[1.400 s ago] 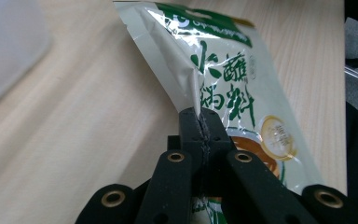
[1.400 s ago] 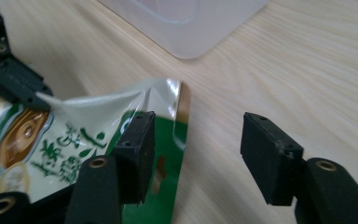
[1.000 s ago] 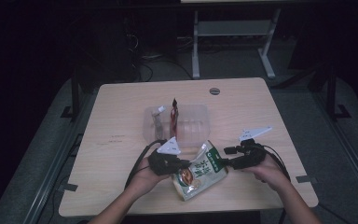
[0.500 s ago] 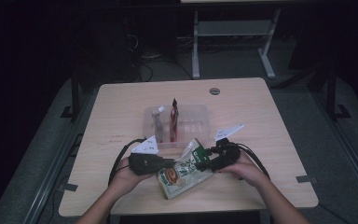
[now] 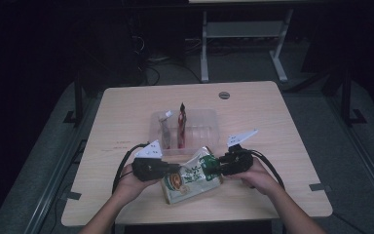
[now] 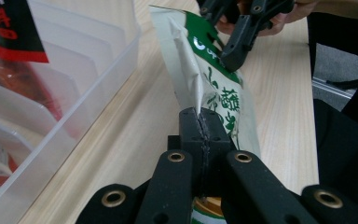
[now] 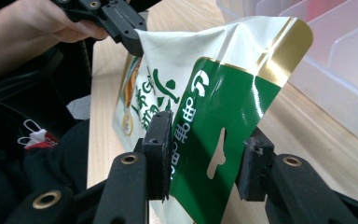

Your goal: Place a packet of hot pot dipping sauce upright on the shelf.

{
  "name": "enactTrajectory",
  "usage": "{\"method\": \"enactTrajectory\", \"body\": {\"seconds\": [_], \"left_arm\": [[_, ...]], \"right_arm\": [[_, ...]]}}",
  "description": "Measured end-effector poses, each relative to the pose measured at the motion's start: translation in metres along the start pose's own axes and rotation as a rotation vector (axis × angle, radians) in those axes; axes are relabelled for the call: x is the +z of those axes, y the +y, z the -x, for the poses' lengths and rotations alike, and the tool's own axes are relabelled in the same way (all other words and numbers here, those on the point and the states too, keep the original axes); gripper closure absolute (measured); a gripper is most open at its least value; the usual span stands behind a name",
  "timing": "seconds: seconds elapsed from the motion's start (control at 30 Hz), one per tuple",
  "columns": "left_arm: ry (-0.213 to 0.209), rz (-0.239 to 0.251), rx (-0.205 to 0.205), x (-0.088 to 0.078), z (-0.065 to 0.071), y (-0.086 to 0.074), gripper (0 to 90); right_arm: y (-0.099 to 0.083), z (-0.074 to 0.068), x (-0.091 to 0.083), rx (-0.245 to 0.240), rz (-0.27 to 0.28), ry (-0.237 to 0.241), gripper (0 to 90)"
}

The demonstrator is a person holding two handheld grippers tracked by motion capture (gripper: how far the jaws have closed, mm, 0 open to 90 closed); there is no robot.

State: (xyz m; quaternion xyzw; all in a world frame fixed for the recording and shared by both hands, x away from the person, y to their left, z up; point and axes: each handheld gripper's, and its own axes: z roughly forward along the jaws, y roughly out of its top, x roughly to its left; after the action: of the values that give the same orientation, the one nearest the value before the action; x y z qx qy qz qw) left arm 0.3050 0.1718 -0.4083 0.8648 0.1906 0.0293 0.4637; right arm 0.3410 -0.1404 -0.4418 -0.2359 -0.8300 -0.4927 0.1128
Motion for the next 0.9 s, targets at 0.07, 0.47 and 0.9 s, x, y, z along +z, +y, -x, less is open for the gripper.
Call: {"method": "enactTrajectory", "body": {"seconds": [0.07, 0.47, 0.9], "left_arm": [[-0.005, 0.005, -0.004, 0.0004, -0.0005, 0.0000, 90.0], [-0.018, 0.020, 0.015, 0.0031, 0.0006, 0.0037, 90.0], [-0.002, 0.014, -0.002, 0.0055, -0.0039, 0.0005, 89.4]], "right_arm": [[-0.0008, 0.0006, 0.0004, 0.018, 0.002, 0.013, 59.4], [-0.0005, 0.0001, 0.0031, 0.021, 0.012, 0.060, 70.6], [0.0004, -0.0032, 0.0039, 0.001, -0.004, 0.088, 90.0]]}}
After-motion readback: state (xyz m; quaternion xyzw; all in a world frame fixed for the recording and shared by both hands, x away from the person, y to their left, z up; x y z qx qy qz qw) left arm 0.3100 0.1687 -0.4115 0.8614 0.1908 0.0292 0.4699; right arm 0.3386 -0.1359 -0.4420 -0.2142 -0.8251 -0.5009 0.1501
